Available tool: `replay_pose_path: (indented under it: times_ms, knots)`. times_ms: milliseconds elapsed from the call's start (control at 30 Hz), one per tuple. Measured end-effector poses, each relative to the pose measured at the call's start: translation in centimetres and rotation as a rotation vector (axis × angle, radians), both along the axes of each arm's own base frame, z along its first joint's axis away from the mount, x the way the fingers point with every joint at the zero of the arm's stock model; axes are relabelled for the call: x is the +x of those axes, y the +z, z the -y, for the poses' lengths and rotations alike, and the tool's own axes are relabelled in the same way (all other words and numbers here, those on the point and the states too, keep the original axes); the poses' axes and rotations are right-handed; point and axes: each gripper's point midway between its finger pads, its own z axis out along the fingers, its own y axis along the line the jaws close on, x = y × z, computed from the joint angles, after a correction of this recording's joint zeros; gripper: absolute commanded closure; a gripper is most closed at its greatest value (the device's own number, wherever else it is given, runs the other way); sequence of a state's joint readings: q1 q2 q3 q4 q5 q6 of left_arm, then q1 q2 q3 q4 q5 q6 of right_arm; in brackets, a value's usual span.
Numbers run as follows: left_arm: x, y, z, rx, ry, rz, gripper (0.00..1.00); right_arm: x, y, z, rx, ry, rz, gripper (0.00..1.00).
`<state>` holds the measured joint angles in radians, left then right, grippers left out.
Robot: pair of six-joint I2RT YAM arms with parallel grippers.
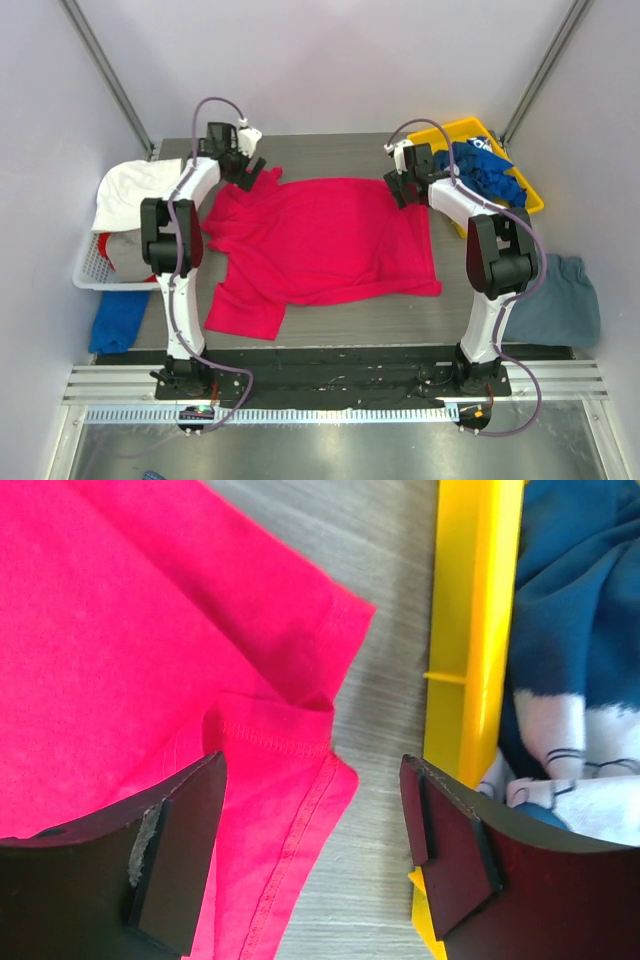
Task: Fold and stack the t-shirts
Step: Flatten the tshirt out
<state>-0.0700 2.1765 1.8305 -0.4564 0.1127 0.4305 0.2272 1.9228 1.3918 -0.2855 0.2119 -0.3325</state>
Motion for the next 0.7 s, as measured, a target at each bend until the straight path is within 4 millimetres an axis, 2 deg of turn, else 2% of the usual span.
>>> replay_pose_path:
  times_ms: [100,167,333,400,467,700]
  knots:
    - [0.0,-2.7,1.9,0.011,-0.029,-0.044,0.00,0.6,0.7,0.0,0.002,-0.004,0.028,0.22]
    - [0.4,-3.7,2.7,0.018,-0.041,-0.053,0.00,1.2,1.3,-0.1,0.004,-0.006,0.052,0.21]
    - [1.8,-3.8,2.9,0.041,-0.031,-0.024,0.00,3.6,2.9,-0.5,0.013,-0.008,0.123,0.21]
    - [2.3,-3.3,2.8,0.053,-0.031,-0.006,0.00,4.8,2.8,-0.8,0.012,-0.006,0.142,0.21]
    - [2.6,-3.1,2.8,0.066,-0.032,0.006,0.00,5.7,1.9,-0.9,0.004,-0.003,0.146,0.21]
    - [2.7,-3.9,2.8,0.099,-0.042,0.004,0.00,6.8,-4.1,-0.8,-0.047,0.015,0.063,0.22]
